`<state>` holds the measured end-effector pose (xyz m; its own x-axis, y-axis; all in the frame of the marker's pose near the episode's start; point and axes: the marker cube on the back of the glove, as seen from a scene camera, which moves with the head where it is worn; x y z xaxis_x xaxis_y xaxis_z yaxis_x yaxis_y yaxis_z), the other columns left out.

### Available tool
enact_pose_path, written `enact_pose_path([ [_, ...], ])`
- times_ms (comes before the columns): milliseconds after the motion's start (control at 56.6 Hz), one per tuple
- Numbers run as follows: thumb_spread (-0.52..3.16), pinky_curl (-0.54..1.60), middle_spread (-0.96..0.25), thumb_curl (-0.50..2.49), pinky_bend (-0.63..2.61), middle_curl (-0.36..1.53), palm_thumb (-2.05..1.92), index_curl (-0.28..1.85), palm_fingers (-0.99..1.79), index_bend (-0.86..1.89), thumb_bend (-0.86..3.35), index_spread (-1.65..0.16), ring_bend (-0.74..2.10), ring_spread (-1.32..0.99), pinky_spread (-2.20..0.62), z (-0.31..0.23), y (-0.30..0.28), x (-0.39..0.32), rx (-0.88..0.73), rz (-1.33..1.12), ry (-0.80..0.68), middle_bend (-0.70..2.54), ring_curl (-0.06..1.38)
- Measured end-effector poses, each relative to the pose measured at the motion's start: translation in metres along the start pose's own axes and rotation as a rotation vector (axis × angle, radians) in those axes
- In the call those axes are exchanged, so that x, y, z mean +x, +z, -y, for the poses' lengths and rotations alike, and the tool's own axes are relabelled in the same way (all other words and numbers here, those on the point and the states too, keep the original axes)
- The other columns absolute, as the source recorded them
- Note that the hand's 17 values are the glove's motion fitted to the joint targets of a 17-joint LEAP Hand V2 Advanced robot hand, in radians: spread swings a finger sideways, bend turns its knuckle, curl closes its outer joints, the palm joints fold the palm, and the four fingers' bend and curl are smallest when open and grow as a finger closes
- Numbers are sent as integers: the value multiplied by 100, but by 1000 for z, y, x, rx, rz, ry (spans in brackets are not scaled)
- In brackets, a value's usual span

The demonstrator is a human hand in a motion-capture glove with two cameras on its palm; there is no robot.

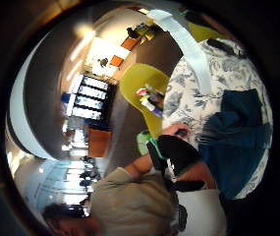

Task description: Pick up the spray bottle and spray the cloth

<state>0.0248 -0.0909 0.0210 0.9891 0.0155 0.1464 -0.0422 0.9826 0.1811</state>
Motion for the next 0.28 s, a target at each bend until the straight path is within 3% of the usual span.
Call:
enact_pose_path([
  [283, 102, 30, 0, 40, 18, 34, 59, 34, 25, 19, -2, -42, 18, -4, 21, -23, -18, -6, 14, -37, -30, 20, 27],
])
